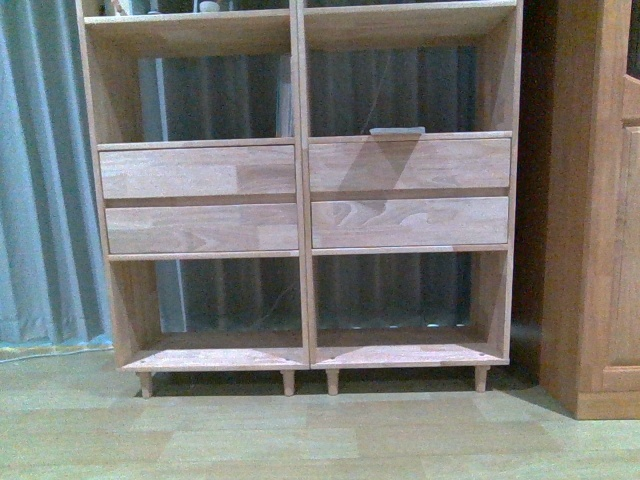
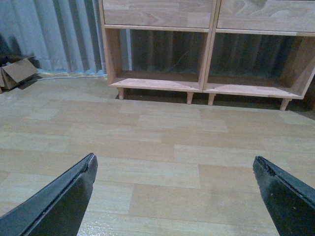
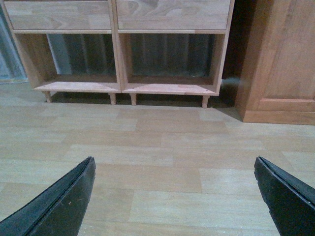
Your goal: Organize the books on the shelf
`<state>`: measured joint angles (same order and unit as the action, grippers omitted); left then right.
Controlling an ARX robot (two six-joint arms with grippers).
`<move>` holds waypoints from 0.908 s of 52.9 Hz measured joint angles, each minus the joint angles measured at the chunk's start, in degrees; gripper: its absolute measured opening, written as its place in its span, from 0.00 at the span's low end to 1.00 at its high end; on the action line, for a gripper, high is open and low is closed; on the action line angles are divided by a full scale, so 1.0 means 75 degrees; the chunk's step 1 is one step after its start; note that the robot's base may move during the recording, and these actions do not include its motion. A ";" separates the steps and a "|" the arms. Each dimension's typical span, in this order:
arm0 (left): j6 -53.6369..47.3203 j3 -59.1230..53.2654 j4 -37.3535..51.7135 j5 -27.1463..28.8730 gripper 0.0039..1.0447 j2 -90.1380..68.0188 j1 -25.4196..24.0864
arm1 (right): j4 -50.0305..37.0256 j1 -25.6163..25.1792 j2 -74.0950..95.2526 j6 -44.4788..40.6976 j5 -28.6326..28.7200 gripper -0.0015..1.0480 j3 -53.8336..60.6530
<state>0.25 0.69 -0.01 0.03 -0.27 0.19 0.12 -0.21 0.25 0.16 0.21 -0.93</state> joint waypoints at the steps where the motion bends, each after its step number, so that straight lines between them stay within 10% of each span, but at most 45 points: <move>1: 0.0000 0.0000 0.0000 0.0000 0.94 0.0000 0.0000 | 0.0000 0.0000 0.0000 0.0000 -0.0003 0.93 0.0000; 48: 0.0000 0.0000 0.0000 -0.0003 0.94 0.0000 0.0003 | 0.0000 0.0000 -0.0003 0.0000 -0.0003 0.93 0.0000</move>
<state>0.25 0.69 -0.01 0.01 -0.27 0.21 0.12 -0.21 0.23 0.16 0.19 -0.93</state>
